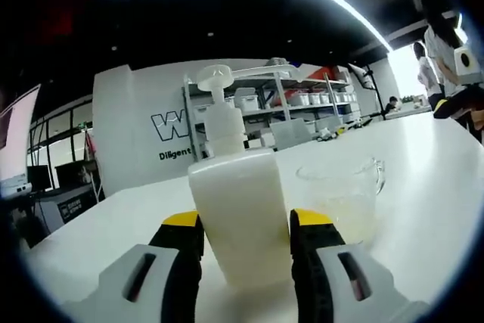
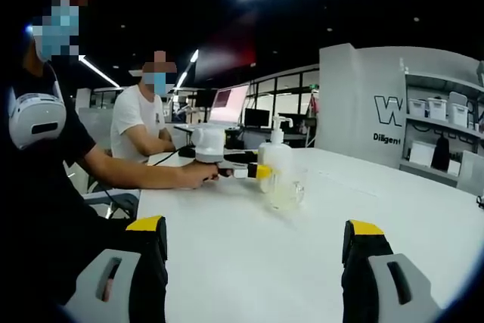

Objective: Hold the bottle steady, press the pump all the way down and release, and repeat the specified number of times to dispense into the cup

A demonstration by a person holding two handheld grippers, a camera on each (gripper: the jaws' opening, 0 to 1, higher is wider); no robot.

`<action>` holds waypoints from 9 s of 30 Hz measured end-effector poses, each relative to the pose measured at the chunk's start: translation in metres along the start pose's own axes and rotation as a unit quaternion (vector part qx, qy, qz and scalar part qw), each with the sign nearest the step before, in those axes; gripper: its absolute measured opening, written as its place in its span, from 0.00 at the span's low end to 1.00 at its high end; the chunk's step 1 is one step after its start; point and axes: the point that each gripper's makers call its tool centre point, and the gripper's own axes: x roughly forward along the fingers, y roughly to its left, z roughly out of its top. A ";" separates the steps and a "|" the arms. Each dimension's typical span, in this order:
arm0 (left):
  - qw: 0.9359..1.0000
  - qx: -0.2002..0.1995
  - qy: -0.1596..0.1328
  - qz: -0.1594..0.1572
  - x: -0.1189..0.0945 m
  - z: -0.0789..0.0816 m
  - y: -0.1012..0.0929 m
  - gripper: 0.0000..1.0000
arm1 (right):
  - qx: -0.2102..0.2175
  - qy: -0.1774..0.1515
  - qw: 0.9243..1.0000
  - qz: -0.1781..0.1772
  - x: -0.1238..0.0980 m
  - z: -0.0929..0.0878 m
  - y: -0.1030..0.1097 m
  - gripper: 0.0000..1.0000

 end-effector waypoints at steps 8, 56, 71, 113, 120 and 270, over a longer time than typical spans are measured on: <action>1.000 0.005 0.003 0.004 0.002 0.000 -0.002 0.44 | -0.005 0.003 1.000 0.004 0.005 0.003 0.007 0.97; 1.000 0.005 0.007 -0.004 0.002 0.000 -0.008 0.44 | -0.049 0.037 0.998 0.009 0.034 0.045 -0.028 0.85; 1.000 0.001 0.008 -0.008 0.003 0.001 -0.007 0.44 | -0.058 0.049 0.997 -0.005 0.043 0.063 -0.062 0.82; 1.000 -0.009 0.012 -0.005 0.000 0.000 -0.009 0.43 | -0.074 0.045 0.996 0.022 0.098 0.119 -0.060 0.69; 1.000 -0.003 0.016 -0.018 -0.001 0.000 -0.010 0.44 | -0.070 0.044 0.996 0.023 0.100 0.119 -0.060 0.69; 0.993 -0.111 0.013 -0.030 0.013 0.001 0.001 0.42 | -0.128 0.124 0.978 0.109 0.217 0.157 -0.084 0.59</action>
